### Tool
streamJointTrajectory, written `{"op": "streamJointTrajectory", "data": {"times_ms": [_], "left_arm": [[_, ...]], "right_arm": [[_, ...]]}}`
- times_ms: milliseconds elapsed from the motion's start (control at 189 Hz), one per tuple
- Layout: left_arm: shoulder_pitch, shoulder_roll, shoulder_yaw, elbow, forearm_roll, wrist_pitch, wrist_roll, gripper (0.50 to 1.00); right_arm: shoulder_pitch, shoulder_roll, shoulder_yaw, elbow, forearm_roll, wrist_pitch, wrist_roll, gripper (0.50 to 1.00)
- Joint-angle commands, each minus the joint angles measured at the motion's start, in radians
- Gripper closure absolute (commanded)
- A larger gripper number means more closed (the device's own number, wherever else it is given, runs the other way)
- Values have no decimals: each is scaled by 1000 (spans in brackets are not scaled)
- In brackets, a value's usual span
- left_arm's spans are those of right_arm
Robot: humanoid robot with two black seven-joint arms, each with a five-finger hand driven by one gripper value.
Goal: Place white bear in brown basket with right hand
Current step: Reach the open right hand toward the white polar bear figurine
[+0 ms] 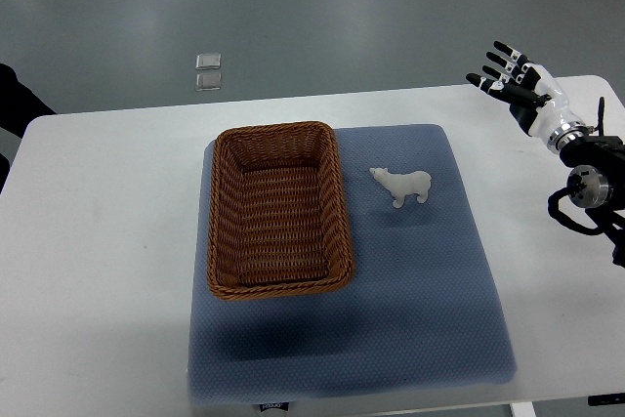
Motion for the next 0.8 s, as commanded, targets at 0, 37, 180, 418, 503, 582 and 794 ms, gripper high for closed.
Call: {"op": "streamJointTrajectory", "data": {"times_ms": [0,37,180,418,503,582,794], "left_arm": [[0,0,0,0,0,0,0,500],[0,0,0,0,0,0,0,500],[0,0,0,0,0,0,0,500],[0,0,0,0,0,0,0,500],[-2,0,0,0,0,0,0,500],[0,0,0,0,0,0,0,500],[0,0,0,0,0,0,0,500]], "right_arm": [[-1,-1,0,0,-53,14,0,576],[0,-1,0,0,-79,17,0,576],[2,-8,-3,8,-241,51,5,579],[30,-41,-16,46,-492,97,28,581],[42,-55,-17,60,-579,117,41,583],[45,-67,-17,81,-688,141,46,585],[54,-107,-55,175,-1004,163,81,589]]}}
